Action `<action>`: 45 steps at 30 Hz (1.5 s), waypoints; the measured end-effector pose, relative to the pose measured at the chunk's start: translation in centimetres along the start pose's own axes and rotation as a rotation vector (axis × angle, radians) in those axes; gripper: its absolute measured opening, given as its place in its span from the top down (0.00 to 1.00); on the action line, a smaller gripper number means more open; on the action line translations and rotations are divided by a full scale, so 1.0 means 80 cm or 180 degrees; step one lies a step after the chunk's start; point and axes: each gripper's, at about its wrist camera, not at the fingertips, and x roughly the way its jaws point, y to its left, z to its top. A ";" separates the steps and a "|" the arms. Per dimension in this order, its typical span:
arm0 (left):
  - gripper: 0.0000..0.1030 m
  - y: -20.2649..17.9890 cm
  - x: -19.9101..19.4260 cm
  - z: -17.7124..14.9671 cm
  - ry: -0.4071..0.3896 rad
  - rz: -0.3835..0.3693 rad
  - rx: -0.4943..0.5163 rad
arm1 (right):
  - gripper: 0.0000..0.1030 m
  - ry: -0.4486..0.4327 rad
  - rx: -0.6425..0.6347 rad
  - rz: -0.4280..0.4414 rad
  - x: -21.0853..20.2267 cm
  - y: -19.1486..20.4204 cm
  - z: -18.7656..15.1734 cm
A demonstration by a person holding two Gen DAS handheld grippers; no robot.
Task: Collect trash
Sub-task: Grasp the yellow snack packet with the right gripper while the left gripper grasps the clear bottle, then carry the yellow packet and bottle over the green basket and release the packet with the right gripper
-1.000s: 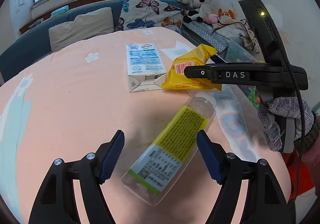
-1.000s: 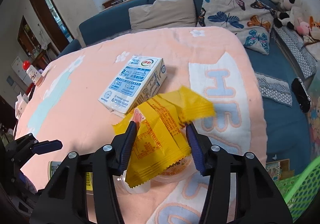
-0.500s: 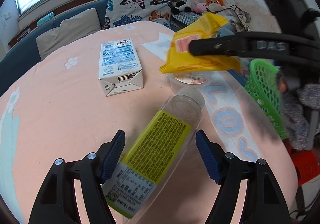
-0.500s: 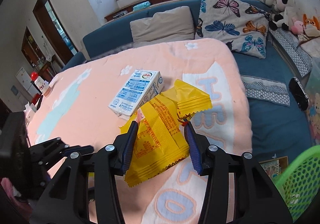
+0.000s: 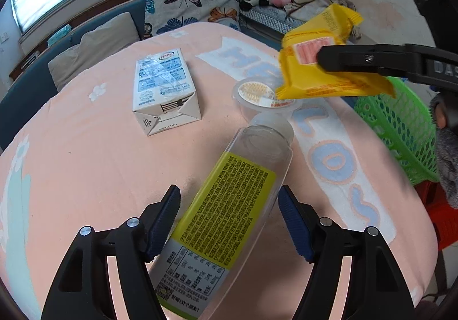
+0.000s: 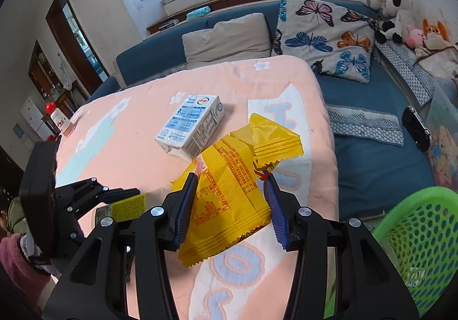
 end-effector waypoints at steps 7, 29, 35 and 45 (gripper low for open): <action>0.51 -0.003 0.004 0.000 0.0006 -0.0071 -0.0049 | 0.53 -0.0009 0.0032 -0.0032 -0.015 -0.006 -0.013; 0.57 -0.085 -0.089 -0.024 -0.0452 -0.0329 -0.0169 | 0.53 -0.0191 0.0279 -0.0477 -0.123 -0.067 -0.097; 0.57 -0.119 -0.108 -0.015 -0.0550 -0.0407 -0.0107 | 0.53 -0.0209 0.0443 -0.0684 -0.153 -0.104 -0.122; 0.57 -0.179 -0.112 0.015 -0.0620 -0.0552 0.0064 | 0.49 -0.0194 0.0652 -0.0970 -0.189 -0.160 -0.155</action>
